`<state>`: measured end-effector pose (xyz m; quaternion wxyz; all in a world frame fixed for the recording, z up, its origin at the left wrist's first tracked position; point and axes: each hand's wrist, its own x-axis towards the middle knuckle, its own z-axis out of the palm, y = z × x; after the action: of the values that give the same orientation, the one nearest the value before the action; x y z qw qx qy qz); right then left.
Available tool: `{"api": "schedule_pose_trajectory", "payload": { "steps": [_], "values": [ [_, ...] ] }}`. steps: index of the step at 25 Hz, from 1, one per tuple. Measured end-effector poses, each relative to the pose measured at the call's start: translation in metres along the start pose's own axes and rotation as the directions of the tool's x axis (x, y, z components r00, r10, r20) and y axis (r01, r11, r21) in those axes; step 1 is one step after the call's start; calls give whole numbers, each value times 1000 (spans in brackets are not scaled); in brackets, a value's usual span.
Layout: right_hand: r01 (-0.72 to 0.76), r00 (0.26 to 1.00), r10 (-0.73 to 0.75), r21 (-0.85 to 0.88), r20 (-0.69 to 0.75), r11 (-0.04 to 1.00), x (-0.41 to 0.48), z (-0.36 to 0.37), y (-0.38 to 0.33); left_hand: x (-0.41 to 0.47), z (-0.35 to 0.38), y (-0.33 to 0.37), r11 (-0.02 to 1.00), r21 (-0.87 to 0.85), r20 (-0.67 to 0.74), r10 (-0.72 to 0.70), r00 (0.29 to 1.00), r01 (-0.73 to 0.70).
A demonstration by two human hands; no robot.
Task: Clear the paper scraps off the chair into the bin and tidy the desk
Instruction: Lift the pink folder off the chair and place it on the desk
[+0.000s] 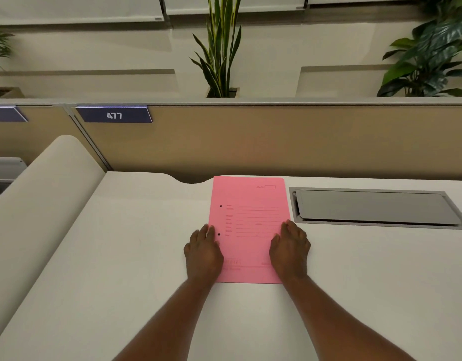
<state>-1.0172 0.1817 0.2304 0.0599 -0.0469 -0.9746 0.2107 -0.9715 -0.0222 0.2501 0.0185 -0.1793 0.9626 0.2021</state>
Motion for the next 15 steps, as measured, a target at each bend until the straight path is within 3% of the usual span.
{"api": "schedule_pose_trajectory", "payload": {
  "steps": [9,15],
  "values": [
    [66,997,-65,-19,30,998,7,-7,6,1,7,2,994,48,1,98,995,-98],
    [104,994,-104,14,-17,994,-21,-32,5,-39,-9,8,998,-12,-69,67,995,-68]
  ]
}}
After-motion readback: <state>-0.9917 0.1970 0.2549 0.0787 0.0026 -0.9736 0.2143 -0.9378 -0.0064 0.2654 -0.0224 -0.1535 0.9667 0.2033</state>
